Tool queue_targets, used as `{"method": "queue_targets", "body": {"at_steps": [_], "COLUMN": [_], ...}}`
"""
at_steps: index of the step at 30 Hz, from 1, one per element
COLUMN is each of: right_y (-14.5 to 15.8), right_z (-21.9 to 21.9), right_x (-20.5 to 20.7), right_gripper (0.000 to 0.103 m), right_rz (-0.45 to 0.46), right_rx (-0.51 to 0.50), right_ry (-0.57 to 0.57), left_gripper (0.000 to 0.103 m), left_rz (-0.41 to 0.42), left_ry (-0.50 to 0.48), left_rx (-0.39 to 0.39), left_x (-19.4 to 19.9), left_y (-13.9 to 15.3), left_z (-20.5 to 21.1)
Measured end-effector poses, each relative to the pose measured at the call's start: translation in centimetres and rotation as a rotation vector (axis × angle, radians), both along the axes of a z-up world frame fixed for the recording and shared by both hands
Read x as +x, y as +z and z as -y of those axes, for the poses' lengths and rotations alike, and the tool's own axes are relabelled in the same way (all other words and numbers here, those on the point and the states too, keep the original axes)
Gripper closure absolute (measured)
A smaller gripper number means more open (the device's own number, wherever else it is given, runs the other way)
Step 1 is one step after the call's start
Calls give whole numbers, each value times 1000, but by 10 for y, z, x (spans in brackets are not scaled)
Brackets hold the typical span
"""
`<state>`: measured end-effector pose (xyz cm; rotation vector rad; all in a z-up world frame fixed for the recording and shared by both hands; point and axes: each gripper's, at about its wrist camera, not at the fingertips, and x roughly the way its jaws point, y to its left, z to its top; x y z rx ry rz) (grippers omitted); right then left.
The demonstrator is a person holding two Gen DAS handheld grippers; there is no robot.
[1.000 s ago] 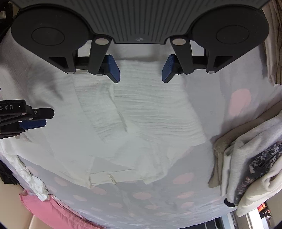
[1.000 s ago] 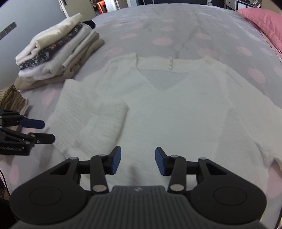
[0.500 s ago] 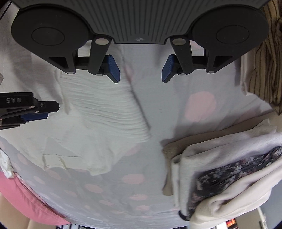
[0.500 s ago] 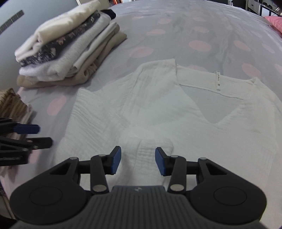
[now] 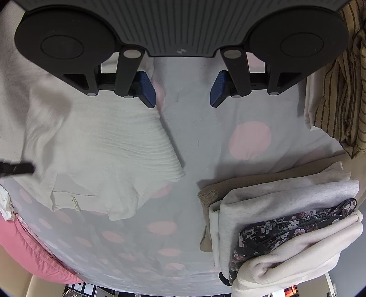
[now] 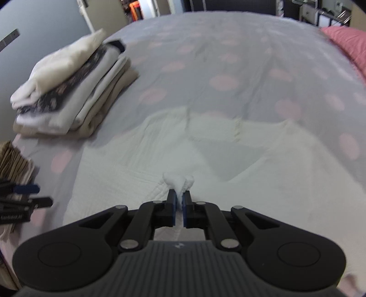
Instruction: Fold clothes
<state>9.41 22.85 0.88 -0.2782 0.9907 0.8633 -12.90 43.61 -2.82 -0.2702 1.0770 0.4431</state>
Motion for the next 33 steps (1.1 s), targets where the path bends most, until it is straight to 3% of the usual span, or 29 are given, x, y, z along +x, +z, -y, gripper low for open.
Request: {"method": "queue_targets", "body": {"at_steps": [5,6,7,8,13,20,23,29,30,31,32,33], "right_y": [1,-5,-11,-16,-31,-35,-42,-70,-72,-74,-76,-74], "right_z": [25,28,31,35,61,49,31,17,19,21,23,29], "right_x": [40,45,50,55,54,6,-11,-22,-21,-21,-21,-19], "right_gripper": [94,86,69,65,65,64,56,57,63,78,86,91], "right_rz": [35,34,32,32,-4,-40,-14,-37,-30,-23,-18,-20], "right_rx": [-20,-31,-42,-53,-61,-23,-41,-89,-97,-106,-113,-107], "right_ry": [-107,-122,-138,-154,-223,-97,-42,-16,-22,-28,-34,-43], "left_gripper": [52,52,52,52,52,52,52,52,52,53,55,65], "left_rz": [-5,-8,-11,-14,-18,-63,-84,-102,-106,-109,-105,-100], "left_ry": [-4,-10,-17,-24,-87,-142,-146,-182,-184,-183,-179,-174], "left_rx": [3,2,2,1,1,5,13,-1,2,0,-12,-29], "left_x": [0,0,1,2,7,29,38,49,50,51,51,51], "left_y": [-1,-2,-3,-5,-12,-28,-33,-41,-42,-45,-46,-48], "left_z": [3,4,6,7,23,46,52,60,61,61,59,58]}}
